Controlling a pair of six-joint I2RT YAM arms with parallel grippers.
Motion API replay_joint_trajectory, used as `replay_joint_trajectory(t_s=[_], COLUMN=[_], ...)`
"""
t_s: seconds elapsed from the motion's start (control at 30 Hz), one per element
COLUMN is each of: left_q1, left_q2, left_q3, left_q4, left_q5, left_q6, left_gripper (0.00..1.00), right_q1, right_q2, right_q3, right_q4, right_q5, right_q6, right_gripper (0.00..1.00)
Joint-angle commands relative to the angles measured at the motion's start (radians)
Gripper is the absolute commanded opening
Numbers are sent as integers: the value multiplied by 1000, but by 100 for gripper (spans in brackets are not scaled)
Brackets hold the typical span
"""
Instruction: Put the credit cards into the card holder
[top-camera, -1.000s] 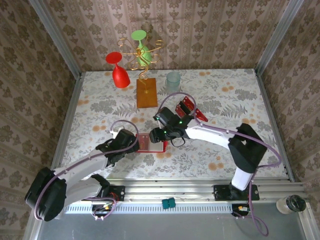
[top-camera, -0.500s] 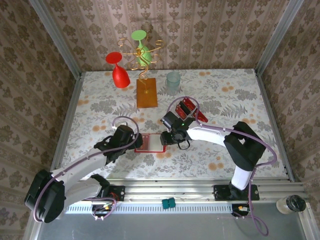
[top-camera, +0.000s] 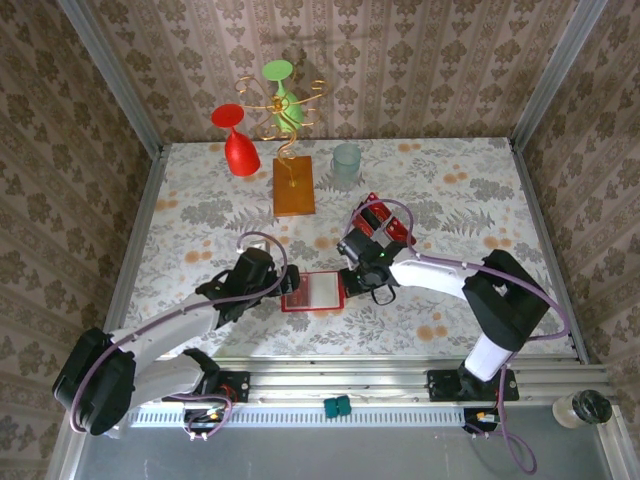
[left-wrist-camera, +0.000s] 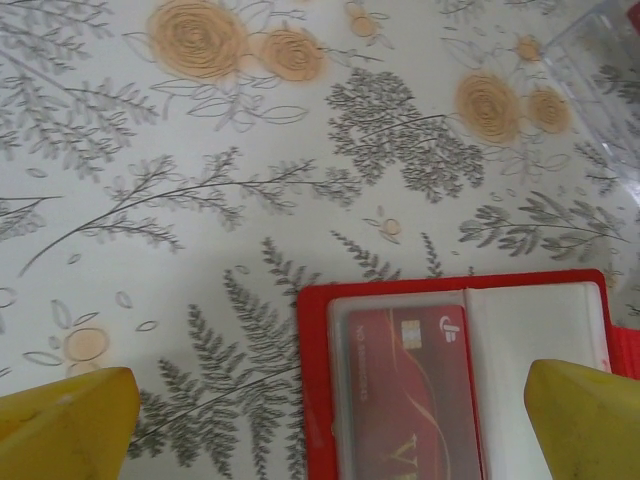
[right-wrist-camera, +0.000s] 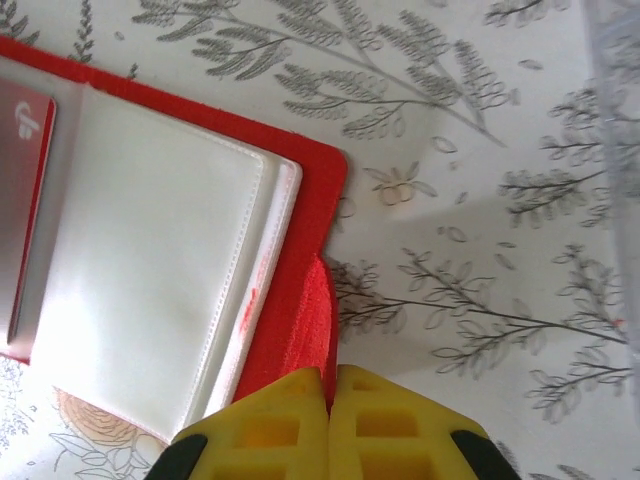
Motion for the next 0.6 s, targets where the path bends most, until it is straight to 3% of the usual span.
replay_joint_trajectory(t_s=[0.0,0.17,0.43,0.57], left_q1=[-18,-27,-31,-30], left_q2=[33,102,183,215], left_q3=[-4,1,10,5], left_q4=[70,149,231,272], left_q5=[20,46,63,75], left_q6=[-27,-49,-68,-80], left_gripper=[100,100,100,100], right_q1=[-37,-45,-45,-44], right_q2=[-6,1,-50,-38], right_q3=[-19,-39,-134,-158], right_q4=[10,51,138,188], right_q5=[-47,-92,-101,-119], right_q6=[-46,-2,100,138], right_gripper=[0,38,41,36])
